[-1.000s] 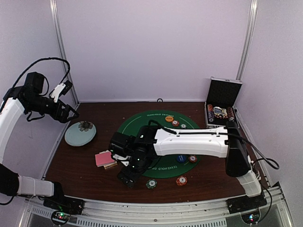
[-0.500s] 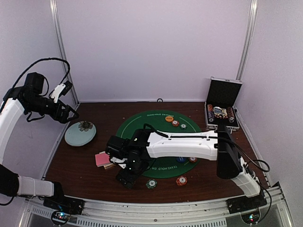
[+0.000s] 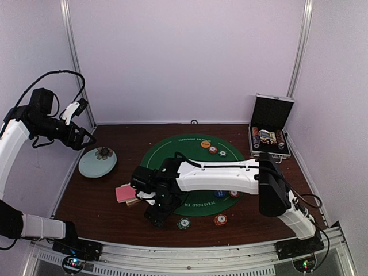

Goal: Distribute texas hold em gaming equipment

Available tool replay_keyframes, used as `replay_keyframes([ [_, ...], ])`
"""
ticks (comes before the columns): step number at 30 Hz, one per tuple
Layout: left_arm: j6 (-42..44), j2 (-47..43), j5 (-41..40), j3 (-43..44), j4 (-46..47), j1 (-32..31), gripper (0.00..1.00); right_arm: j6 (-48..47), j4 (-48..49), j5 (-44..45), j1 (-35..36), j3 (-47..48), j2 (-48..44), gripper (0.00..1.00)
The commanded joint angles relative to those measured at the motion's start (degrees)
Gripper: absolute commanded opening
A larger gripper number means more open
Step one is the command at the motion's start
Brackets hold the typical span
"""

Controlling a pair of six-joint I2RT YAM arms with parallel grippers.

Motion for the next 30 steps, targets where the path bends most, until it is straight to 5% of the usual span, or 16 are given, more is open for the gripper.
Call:
replay_keyframes([
  [1,0.66,-0.36,0.61,0.63,-0.28,0.37,0.98,-0.08,0.2,-1.2,-0.21,1.47,1.32,0.76],
  [30,0.65,0.04,0.3,0.62,-0.27,0.32,0.97,0.36,0.9,-1.1,-0.23,2.36,1.96,0.48],
])
